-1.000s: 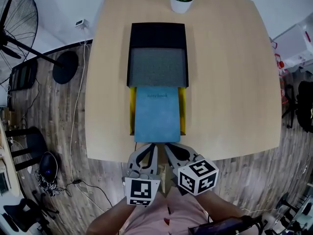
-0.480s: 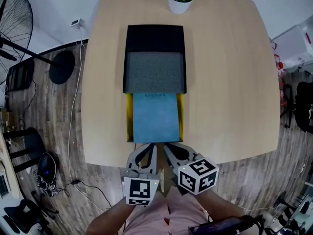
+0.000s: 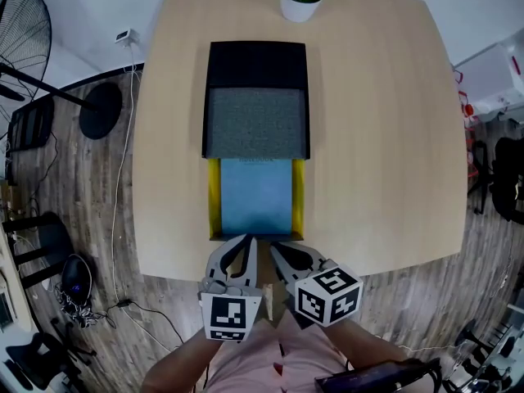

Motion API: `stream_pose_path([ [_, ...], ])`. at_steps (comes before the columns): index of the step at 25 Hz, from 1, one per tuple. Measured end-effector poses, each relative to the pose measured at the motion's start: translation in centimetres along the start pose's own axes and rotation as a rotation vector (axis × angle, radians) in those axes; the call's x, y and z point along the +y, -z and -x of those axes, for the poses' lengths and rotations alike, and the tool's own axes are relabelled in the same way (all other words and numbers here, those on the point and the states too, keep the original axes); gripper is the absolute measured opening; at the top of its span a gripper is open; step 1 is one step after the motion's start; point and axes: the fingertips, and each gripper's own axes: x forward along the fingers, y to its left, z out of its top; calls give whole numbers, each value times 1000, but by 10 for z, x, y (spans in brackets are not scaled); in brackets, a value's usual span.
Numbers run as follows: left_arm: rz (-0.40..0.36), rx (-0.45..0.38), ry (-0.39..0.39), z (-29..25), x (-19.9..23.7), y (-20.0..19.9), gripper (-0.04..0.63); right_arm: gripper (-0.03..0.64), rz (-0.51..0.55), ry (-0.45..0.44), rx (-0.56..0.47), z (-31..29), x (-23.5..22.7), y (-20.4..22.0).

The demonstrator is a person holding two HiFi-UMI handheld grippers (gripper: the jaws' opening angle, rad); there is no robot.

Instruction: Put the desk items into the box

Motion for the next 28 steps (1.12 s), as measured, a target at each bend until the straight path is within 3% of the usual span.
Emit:
stream_pose_path([
  [7,-6,-40,-6,12,-4,-10,12,3,23,4,-65,8,4,-15],
  [13,-27,-166,-60,38,0,-56,11,3,95,-24,-179,30,26,-43],
  [17,-35,-298,-91,65,-4,-108,11,3,208,-15,-306,62,47,-79],
  [22,-116,-496,-141,106,-3,-186,12,3,401,39,-512,114,80,-142],
  [28,-173,-642,-196,150,-2,-249,11,3,612,110,-720,174,128,-183],
])
